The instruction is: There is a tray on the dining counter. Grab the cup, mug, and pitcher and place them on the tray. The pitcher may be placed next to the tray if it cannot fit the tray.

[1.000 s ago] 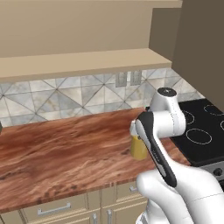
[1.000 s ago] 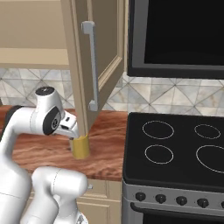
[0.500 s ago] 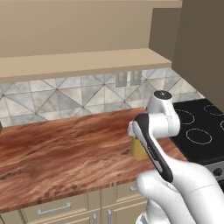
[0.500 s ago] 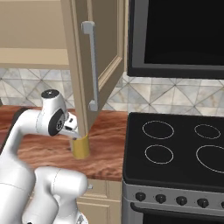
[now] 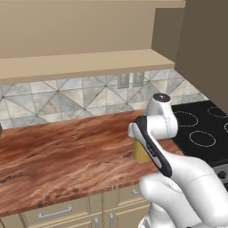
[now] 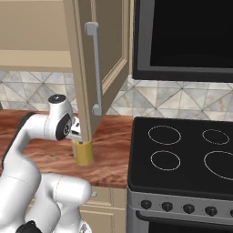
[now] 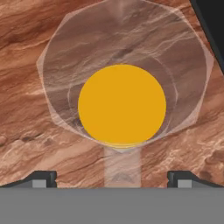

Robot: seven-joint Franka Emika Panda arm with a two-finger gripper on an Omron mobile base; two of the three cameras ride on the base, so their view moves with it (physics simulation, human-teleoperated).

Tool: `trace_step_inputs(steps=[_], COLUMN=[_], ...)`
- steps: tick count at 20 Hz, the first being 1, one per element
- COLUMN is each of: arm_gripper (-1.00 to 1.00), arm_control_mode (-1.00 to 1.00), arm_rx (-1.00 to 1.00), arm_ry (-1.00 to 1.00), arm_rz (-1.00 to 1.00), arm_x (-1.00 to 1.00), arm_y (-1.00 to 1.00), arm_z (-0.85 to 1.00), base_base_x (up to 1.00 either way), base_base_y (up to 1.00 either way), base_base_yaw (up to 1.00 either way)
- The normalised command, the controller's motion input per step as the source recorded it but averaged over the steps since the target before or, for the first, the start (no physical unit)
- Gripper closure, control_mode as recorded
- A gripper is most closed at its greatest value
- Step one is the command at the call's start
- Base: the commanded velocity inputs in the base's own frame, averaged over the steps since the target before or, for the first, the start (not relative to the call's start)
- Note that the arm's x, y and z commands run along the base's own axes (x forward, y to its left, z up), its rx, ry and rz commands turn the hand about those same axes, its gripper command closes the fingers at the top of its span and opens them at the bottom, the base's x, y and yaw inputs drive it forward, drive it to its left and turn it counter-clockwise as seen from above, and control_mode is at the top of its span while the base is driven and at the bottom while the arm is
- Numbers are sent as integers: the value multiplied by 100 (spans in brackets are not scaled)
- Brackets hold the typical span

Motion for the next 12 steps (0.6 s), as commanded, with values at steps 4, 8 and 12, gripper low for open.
trace_step_inputs(steps=[4, 8, 12], arm_gripper=[-100, -100, -100], arm_control_mode=[-100, -100, -100], arm_rx=[0, 0, 0], arm_ry=[0, 1, 0], arm_rz=[0, 0, 0], arm_x=[8, 1, 0], arm_y=[0, 0, 0], arm_z=[-9, -5, -11], base_base_x=[0, 0, 0], base_base_y=[0, 0, 0], base_base_yaw=[0, 0, 0])
